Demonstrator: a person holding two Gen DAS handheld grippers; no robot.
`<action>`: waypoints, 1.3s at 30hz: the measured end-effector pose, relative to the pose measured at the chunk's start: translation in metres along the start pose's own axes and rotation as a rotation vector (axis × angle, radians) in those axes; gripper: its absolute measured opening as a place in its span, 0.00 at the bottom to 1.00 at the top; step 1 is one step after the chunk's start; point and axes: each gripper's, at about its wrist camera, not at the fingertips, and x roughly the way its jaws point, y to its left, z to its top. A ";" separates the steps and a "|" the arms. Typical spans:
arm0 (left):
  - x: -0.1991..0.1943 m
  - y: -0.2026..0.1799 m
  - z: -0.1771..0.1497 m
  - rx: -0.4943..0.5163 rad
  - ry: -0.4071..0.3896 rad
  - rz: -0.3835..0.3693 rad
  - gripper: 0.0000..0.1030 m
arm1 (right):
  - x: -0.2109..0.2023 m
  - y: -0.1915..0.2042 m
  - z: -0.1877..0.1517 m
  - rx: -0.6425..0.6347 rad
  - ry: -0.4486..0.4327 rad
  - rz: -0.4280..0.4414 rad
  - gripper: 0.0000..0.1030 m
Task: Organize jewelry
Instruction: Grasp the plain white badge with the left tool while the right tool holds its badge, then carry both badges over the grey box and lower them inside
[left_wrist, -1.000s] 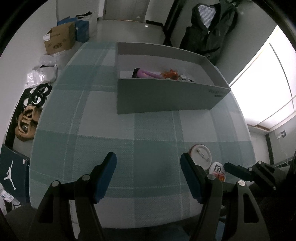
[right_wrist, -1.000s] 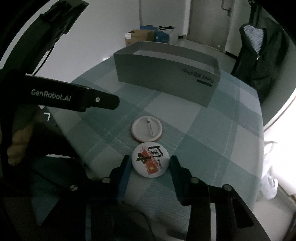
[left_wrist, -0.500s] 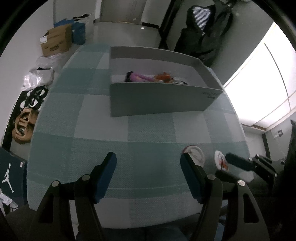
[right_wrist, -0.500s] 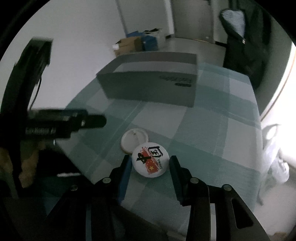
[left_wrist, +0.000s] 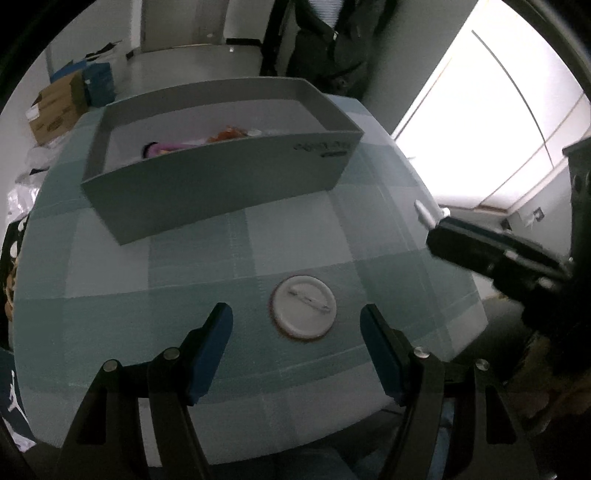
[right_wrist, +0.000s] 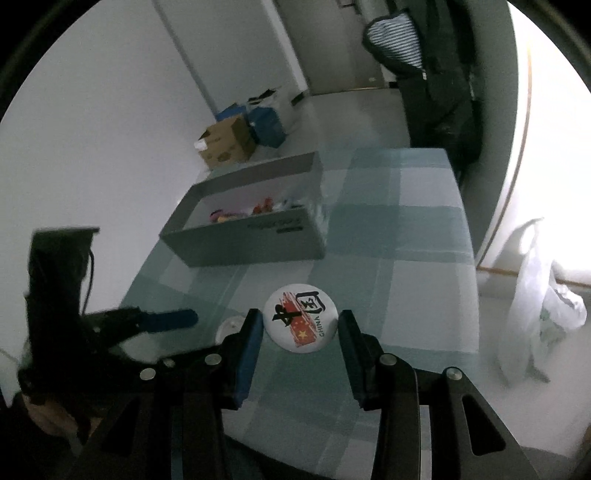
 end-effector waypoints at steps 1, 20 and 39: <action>0.002 -0.002 0.000 0.009 0.006 0.014 0.65 | -0.001 -0.002 0.001 0.006 -0.003 0.001 0.39; 0.016 -0.025 0.010 0.149 0.004 0.162 0.37 | -0.012 -0.015 0.006 0.063 -0.038 0.040 0.39; -0.016 -0.010 0.025 0.053 -0.090 0.097 0.37 | -0.010 -0.010 0.017 0.094 -0.059 0.071 0.39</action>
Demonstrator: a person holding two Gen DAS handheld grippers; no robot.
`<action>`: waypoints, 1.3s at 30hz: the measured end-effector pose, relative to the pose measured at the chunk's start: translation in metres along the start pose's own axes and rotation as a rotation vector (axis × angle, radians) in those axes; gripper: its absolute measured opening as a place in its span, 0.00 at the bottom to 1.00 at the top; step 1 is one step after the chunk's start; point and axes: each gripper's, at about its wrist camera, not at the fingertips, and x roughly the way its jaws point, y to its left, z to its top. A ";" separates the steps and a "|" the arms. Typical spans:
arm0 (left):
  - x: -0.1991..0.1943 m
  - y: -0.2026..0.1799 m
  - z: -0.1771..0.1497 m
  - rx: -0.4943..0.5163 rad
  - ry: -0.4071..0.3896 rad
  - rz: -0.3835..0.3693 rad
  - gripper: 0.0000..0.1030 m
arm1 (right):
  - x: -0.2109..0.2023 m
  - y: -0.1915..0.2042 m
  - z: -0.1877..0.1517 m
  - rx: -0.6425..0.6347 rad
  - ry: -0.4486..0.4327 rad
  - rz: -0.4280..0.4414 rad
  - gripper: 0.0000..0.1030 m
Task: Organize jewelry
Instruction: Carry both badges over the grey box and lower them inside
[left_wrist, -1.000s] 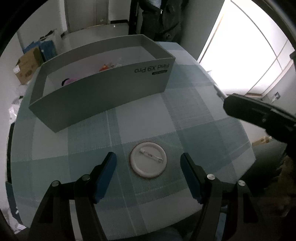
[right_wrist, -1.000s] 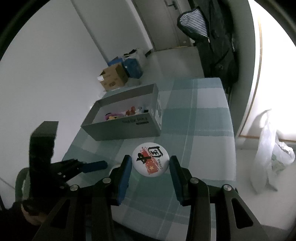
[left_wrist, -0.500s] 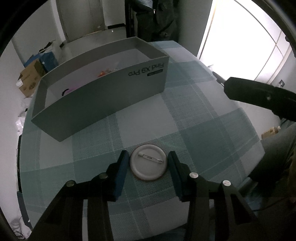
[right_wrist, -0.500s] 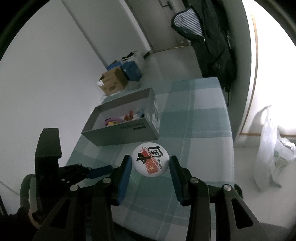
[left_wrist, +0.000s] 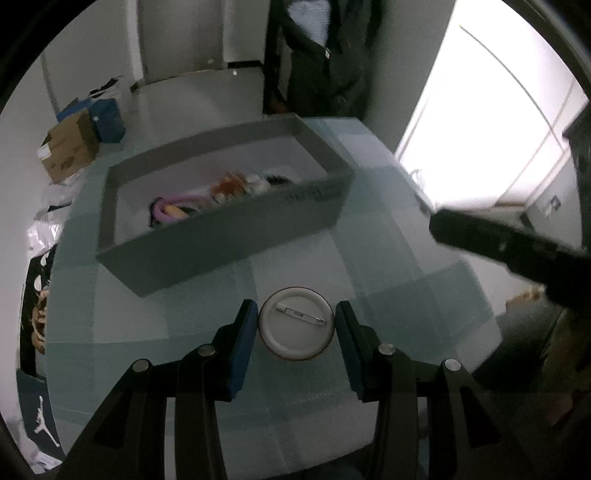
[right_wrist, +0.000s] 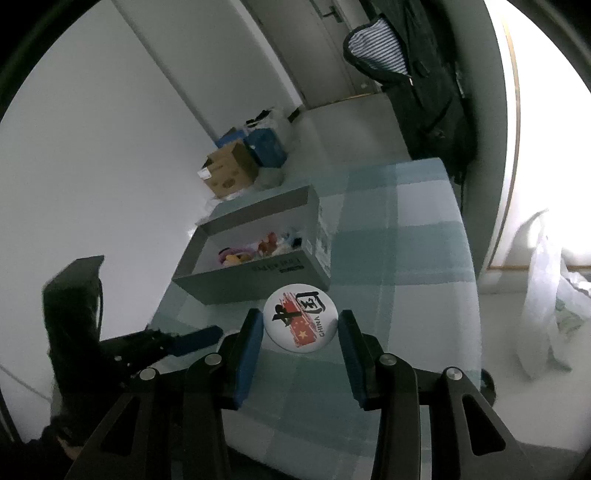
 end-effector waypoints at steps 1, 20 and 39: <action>-0.002 0.002 0.001 -0.011 -0.006 -0.003 0.37 | 0.001 0.001 0.001 0.001 0.000 0.003 0.39; -0.026 0.047 0.042 -0.167 -0.146 -0.015 0.37 | 0.023 0.033 0.048 -0.030 -0.031 0.067 0.39; -0.002 0.089 0.068 -0.274 -0.137 -0.071 0.37 | 0.076 0.041 0.083 -0.036 0.028 0.151 0.39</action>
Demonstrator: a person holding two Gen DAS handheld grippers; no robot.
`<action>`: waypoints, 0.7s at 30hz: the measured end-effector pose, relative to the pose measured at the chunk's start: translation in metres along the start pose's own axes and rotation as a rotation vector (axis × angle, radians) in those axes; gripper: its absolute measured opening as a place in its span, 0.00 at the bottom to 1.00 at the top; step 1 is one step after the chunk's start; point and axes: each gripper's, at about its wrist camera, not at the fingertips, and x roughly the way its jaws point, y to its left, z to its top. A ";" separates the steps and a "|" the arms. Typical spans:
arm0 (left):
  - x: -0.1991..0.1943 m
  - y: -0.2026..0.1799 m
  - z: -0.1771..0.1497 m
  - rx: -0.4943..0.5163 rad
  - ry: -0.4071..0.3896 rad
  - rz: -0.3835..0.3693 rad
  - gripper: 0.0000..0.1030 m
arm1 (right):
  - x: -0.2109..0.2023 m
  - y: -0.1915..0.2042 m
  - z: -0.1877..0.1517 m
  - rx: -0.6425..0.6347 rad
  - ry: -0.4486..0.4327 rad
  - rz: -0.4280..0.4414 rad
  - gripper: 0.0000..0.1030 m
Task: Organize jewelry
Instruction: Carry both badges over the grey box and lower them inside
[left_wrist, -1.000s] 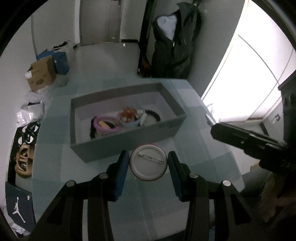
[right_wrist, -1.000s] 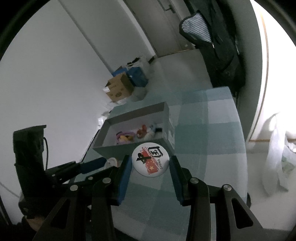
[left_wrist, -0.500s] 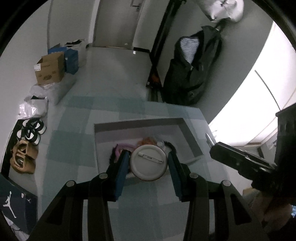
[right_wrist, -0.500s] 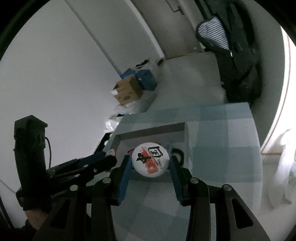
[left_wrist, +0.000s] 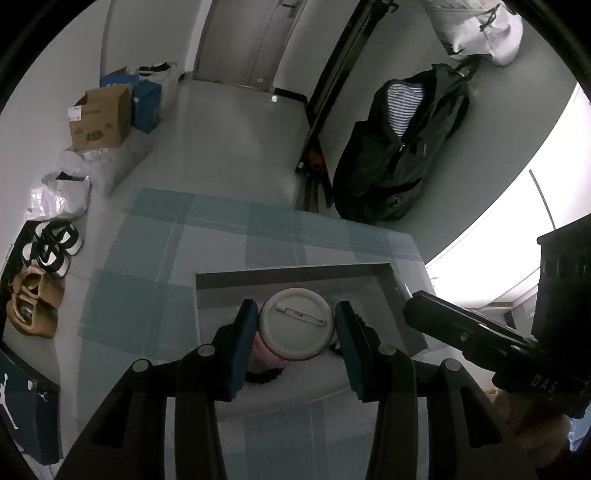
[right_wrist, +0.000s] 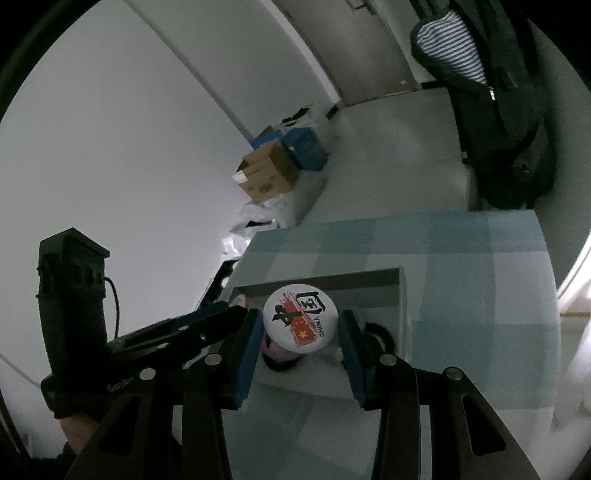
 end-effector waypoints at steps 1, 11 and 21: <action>0.001 0.001 0.001 -0.005 0.004 -0.002 0.37 | 0.003 0.000 0.002 -0.003 0.003 0.004 0.39; 0.020 0.009 0.006 -0.033 0.049 -0.023 0.37 | 0.023 -0.006 0.009 -0.010 0.029 0.022 0.39; 0.032 0.012 0.007 -0.029 0.081 -0.032 0.37 | 0.029 -0.015 0.011 0.006 0.047 0.033 0.39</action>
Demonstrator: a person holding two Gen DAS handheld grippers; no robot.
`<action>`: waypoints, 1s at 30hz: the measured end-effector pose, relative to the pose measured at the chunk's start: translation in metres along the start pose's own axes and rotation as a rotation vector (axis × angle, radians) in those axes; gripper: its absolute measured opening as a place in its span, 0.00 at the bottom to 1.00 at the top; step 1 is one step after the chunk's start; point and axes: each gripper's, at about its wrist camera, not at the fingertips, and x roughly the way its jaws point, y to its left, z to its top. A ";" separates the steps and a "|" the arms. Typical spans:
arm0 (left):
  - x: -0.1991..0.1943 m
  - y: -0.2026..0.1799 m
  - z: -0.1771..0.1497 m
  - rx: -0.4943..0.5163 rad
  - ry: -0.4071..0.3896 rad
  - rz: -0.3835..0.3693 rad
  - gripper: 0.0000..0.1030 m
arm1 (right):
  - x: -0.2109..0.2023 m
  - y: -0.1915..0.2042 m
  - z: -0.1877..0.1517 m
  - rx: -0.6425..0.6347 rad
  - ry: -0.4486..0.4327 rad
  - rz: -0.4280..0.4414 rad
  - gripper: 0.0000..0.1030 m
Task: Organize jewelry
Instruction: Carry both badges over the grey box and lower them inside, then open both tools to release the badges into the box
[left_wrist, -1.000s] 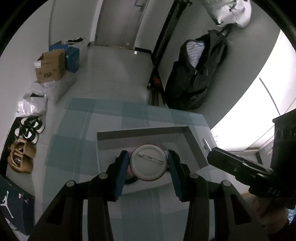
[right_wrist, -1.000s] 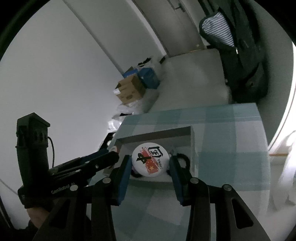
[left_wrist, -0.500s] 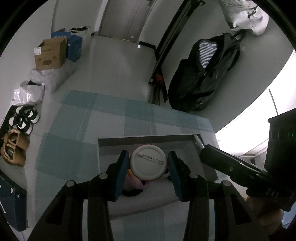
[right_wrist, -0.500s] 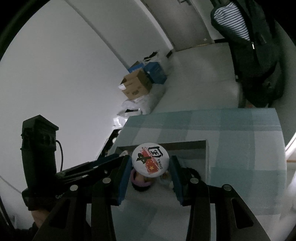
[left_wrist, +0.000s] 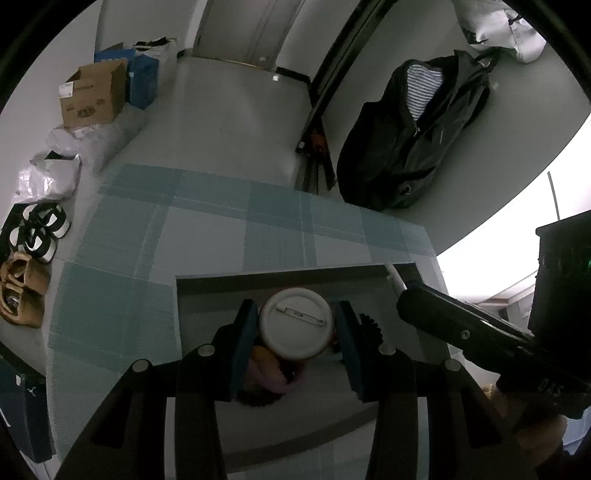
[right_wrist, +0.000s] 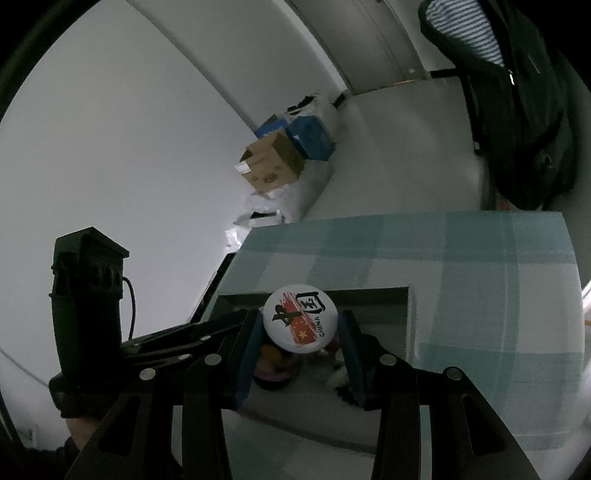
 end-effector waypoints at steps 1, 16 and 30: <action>0.000 0.000 0.000 0.000 -0.001 -0.005 0.37 | 0.001 -0.001 0.000 0.003 0.005 0.002 0.39; 0.001 -0.005 -0.002 0.009 0.001 0.011 0.37 | 0.000 -0.004 -0.001 -0.005 -0.011 -0.007 0.41; -0.028 -0.008 -0.011 0.026 -0.111 0.079 0.59 | -0.031 0.001 -0.008 -0.031 -0.118 -0.027 0.66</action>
